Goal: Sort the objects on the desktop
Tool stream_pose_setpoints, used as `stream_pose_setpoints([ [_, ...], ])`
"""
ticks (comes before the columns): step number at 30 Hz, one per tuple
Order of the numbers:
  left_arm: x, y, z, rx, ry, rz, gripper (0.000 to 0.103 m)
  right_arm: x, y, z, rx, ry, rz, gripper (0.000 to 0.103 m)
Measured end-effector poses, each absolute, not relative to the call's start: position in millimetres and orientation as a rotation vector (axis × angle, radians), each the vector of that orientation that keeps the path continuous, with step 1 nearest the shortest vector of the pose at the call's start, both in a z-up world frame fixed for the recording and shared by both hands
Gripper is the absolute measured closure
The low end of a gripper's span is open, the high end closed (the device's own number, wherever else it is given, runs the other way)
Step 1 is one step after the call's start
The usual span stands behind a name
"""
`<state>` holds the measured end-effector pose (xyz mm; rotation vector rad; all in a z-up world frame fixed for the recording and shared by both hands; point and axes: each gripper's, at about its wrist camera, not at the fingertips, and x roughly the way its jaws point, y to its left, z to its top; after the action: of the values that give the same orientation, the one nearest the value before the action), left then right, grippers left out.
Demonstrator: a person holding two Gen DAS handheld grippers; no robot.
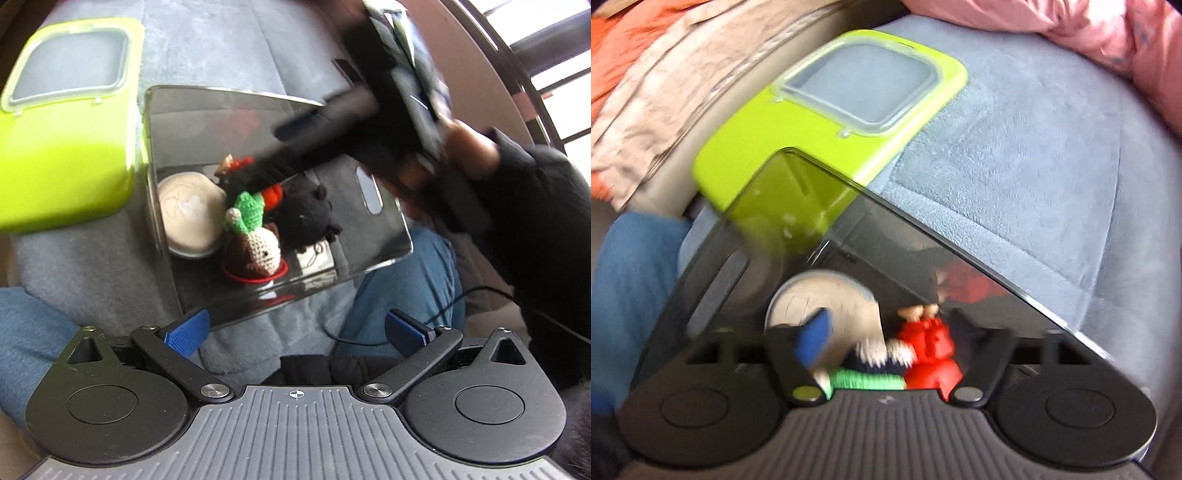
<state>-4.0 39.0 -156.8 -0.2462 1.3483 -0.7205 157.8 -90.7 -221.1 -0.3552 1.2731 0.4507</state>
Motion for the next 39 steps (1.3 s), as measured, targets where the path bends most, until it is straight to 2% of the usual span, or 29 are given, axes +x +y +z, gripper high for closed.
stream_pose_setpoints([
  [4,-1.1,40.9,-158.9,-0.266,1.353,-0.716,0.000,133.0,-85.4,-230.6,-0.487,1.352,0.439,0.024],
  [7,-4.0,38.7,-160.8,-0.241,1.367,-0.712,0.000,129.6,-80.1,-254.4,-0.545,1.352,0.369,0.034],
  [9,-6.5,36.6,-161.7,-0.221,1.377,-0.713,0.000,140.6,-83.1,-263.6,-0.436,1.389,0.357,0.028],
  [12,-8.4,33.6,-164.8,-0.214,1.387,-0.721,0.000,157.3,-89.8,-270.9,-0.257,1.460,0.359,0.025],
  [14,-8.0,31.7,-166.8,-0.216,1.392,-0.724,0.000,161.1,-94.9,-266.9,-0.198,1.469,0.359,0.041],
  [17,-8.0,29.8,-166.7,-0.206,1.393,-0.732,0.000,160.2,-110.0,-258.9,-0.097,1.491,0.324,0.046],
  [20,-6.2,28.2,-166.6,-0.206,1.393,-0.738,0.000,151.8,-135.8,-252.2,0.065,1.557,0.256,0.046],
  [25,-4.0,20.8,-169.1,-0.207,1.394,-0.769,0.000,131.4,-184.7,-251.4,0.488,1.701,0.108,0.046],
  [28,-5.6,18.2,-170.6,-0.188,1.402,-0.773,0.000,122.8,-192.6,-260.4,0.596,1.770,0.112,0.042],
  [31,-5.4,21.7,-170.5,-0.190,1.401,-0.762,0.000,125.8,-189.3,-244.5,0.470,1.720,0.159,0.040],
  [33,-2.8,24.4,-170.3,-0.209,1.399,-0.752,0.000,132.0,-184.7,-218.2,0.315,1.582,0.225,0.038],
  [35,-0.9,23.4,-170.0,-0.214,1.398,-0.752,0.000,132.2,-175.2,-186.5,0.065,1.417,0.286,0.016],
  [37,-0.6,19.8,-169.5,-0.207,1.398,-0.761,0.000,127.2,-160.4,-168.3,-0.222,1.306,0.326,0.012],
  [39,-1.4,15.5,-169.0,-0.195,1.399,-0.774,0.000,121.3,-147.0,-171.8,-0.453,1.289,0.333,0.012],
])
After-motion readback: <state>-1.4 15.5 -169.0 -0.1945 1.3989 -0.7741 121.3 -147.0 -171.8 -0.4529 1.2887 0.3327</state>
